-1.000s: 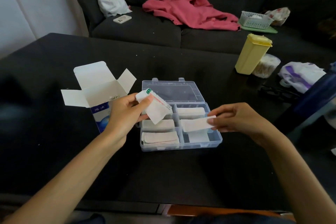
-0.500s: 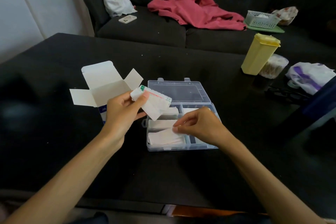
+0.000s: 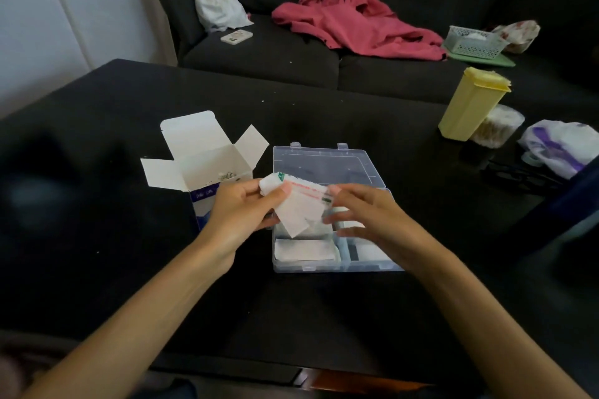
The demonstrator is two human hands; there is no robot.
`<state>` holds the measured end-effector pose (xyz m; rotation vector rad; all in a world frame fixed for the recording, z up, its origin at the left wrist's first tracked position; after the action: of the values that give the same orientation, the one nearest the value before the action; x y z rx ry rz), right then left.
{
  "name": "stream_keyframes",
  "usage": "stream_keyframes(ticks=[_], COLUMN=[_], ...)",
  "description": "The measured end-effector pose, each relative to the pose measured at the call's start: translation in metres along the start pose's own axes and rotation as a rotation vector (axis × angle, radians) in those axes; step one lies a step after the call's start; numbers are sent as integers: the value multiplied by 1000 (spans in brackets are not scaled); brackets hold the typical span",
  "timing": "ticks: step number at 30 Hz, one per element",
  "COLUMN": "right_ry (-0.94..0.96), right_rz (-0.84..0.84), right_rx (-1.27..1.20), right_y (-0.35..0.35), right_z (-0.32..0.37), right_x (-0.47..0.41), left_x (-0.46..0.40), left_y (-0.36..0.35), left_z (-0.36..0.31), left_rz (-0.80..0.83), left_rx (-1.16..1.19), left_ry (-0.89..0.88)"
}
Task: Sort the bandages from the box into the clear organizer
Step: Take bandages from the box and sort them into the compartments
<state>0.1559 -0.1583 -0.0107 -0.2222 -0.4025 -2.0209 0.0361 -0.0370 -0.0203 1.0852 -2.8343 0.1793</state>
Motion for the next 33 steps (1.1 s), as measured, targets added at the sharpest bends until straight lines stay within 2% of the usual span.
stream_keyframes(ticks=[2,3,5,7,10,13,18,21,23,26,27,29,33], right_ry=[2,29,145,343,574,622,662,709,692,446,352,242,223], right_rz=[53,12,-171,-326,-304,-288,-389,-383,-333,-201,-159,-95,-72], right_rx=[-28,5,50,118,504,916,1074,1155,1025,401,264,179,71], right_y=[-9,-7,8,22,12,-5,-9,-18,-19,-8,-9,-15,-20], right_z=[-1,0,6,22,40,33,35,35,36,26,18,7,3], right_x=[1,1,1,8,17,16,19,19,19,10,5,-2,-4], left_x=[0,0,0,0,1,3,2,3,4,5,5,3,5], left_y=[-3,-3,-3,-3,-5,-8,-11,-15,-17,-17,-18,-21,-27], left_z=[2,4,7,12,18,22,23,21,16,9,7,6,4], left_rz=[10,11,12,10,3,12,46,70,66,31,29,28,24], left_rx=[-12,-5,31,70,201,328,418,368,257,129,89,11,-14], left_ry=[23,37,79,138,217,260,290,276,215,154,128,88,34])
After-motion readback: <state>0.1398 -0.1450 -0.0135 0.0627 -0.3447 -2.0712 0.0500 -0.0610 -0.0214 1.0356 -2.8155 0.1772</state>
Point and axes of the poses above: each hand's wrist, its own x-axis away from the middle knuckle, its own y-axis out of the back of the hand, z = x × y, the point moved 8 cm from there along -x, towards the middle knuckle, and after that the axes turned 6 degrees about z, right-handed, at the moved point
